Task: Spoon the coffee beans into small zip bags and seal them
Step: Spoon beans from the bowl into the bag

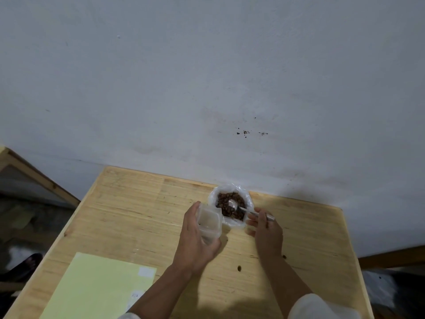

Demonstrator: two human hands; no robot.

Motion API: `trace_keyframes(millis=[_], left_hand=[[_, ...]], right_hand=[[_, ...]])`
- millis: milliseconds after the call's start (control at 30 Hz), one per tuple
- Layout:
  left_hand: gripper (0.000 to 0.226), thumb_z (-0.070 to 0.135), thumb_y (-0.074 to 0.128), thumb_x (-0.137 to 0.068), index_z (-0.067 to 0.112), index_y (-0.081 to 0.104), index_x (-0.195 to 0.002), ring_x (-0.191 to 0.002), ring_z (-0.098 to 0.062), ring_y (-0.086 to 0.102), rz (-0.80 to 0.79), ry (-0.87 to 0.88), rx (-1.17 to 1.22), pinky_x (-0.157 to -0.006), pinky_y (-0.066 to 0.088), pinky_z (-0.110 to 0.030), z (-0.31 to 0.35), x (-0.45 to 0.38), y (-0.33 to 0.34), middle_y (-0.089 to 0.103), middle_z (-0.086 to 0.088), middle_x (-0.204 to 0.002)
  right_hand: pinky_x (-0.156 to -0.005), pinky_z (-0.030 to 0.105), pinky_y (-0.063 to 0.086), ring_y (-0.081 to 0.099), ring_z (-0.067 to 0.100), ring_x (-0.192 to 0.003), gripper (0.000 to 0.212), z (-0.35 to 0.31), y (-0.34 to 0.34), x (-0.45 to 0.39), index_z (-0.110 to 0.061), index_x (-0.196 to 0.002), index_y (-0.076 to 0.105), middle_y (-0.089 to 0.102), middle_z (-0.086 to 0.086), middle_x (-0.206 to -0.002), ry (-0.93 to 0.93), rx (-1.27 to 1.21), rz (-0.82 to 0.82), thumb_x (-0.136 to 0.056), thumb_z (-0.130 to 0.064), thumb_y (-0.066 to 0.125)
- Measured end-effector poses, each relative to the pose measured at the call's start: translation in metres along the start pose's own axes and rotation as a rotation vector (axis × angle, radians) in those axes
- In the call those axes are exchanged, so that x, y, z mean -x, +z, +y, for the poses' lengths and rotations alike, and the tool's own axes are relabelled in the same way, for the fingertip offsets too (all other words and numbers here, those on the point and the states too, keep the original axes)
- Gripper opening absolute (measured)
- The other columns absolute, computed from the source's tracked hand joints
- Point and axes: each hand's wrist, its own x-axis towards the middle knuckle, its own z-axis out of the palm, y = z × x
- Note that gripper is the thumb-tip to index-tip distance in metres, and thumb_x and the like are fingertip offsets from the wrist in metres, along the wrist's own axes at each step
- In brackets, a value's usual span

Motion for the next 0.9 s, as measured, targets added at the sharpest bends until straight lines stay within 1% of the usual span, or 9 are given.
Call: trace_keyframes(millis=[167,233,333,500,567,633,733,800,900], left_hand=[[0.099,0.022,0.083,-0.066,0.007,0.021,-0.143,-0.106,0.005,0.040,-0.022,-0.023,0.032,-0.082,0.025,0.009,0.005,-0.001,-0.001,0.031,0.003,-0.133],[0.096,0.013,0.081,-0.067,0.005,0.021,-0.142,-0.102,0.013,0.040,-0.032,-0.041,0.056,-0.079,0.026,0.009,0.008,-0.003,-0.001,0.031,0.000,-0.131],[0.098,0.017,0.082,-0.068,0.006,0.020,-0.143,-0.105,0.006,0.037,-0.030,-0.041,0.037,-0.081,0.022,0.011,0.008,-0.004,0.001,0.031,-0.002,-0.136],[0.102,0.031,0.080,-0.068,0.009,0.017,-0.145,-0.121,0.001,0.025,-0.021,-0.024,0.004,-0.087,0.016,0.011,0.005,-0.006,0.002,0.027,-0.001,-0.144],[0.102,0.031,0.080,-0.068,0.010,0.016,-0.146,-0.122,0.001,0.024,-0.013,-0.010,0.004,-0.094,0.018,0.002,0.006,-0.006,0.001,0.027,-0.001,-0.145],[0.103,0.030,0.080,-0.068,0.012,0.016,-0.146,-0.123,0.002,0.024,-0.010,-0.014,0.024,-0.098,0.021,-0.006,0.005,-0.006,0.001,0.026,0.000,-0.146],[0.102,0.031,0.079,-0.070,0.012,0.014,-0.146,-0.124,0.002,0.022,-0.011,-0.002,0.035,-0.094,0.017,0.001,0.005,-0.005,0.001,0.023,0.002,-0.147],[0.101,0.032,0.078,-0.071,0.012,0.014,-0.147,-0.124,0.002,0.022,0.000,0.016,0.020,-0.097,0.019,-0.004,0.004,-0.005,0.001,0.023,0.001,-0.147],[0.100,0.030,0.078,-0.070,0.010,0.016,-0.146,-0.121,0.000,0.026,0.011,0.026,0.000,-0.099,0.023,-0.012,0.005,-0.006,0.000,0.026,-0.002,-0.144]], right_hand=[[-0.047,0.020,0.053,0.065,0.019,-0.072,0.020,-0.005,0.001,-0.005,-0.008,-0.098,0.062,0.068,0.012,-0.082,0.305,-0.274,0.002,-0.097,-0.014,0.044],[-0.046,0.020,0.051,0.064,0.018,-0.069,0.021,-0.009,-0.004,-0.007,-0.006,-0.097,0.062,0.068,0.012,-0.081,0.319,-0.290,0.019,-0.097,-0.015,0.043],[-0.046,0.020,0.049,0.064,0.017,-0.069,0.022,-0.018,-0.013,-0.008,-0.007,-0.096,0.063,0.068,0.011,-0.081,0.289,-0.312,0.003,-0.098,-0.015,0.042],[-0.043,0.019,0.047,0.064,0.013,-0.063,0.026,-0.048,-0.022,0.001,-0.010,-0.088,0.063,0.067,0.007,-0.074,0.171,-0.369,-0.106,-0.099,-0.017,0.040],[-0.041,0.019,0.045,0.064,0.011,-0.057,0.027,-0.059,-0.024,0.009,-0.011,-0.085,0.063,0.066,0.007,-0.071,0.097,-0.369,-0.166,-0.099,-0.016,0.040],[-0.042,0.021,0.046,0.063,0.012,-0.059,0.027,-0.067,-0.026,0.018,-0.010,-0.086,0.064,0.067,0.009,-0.072,-0.029,-0.269,-0.240,-0.099,-0.015,0.040],[-0.045,0.025,0.049,0.062,0.013,-0.061,0.026,-0.070,-0.031,0.028,-0.011,-0.091,0.067,0.067,0.009,-0.074,-0.265,-0.038,-0.332,-0.098,-0.012,0.041],[-0.048,0.027,0.050,0.060,0.014,-0.054,0.022,-0.073,-0.035,0.032,-0.011,-0.094,0.070,0.066,0.004,-0.072,-0.376,0.087,-0.349,-0.096,-0.012,0.048],[-0.049,0.016,0.046,0.058,0.009,-0.044,0.012,-0.077,-0.044,0.035,-0.012,-0.092,0.073,0.066,-0.004,-0.065,-0.451,0.241,-0.337,-0.087,-0.010,0.063]])
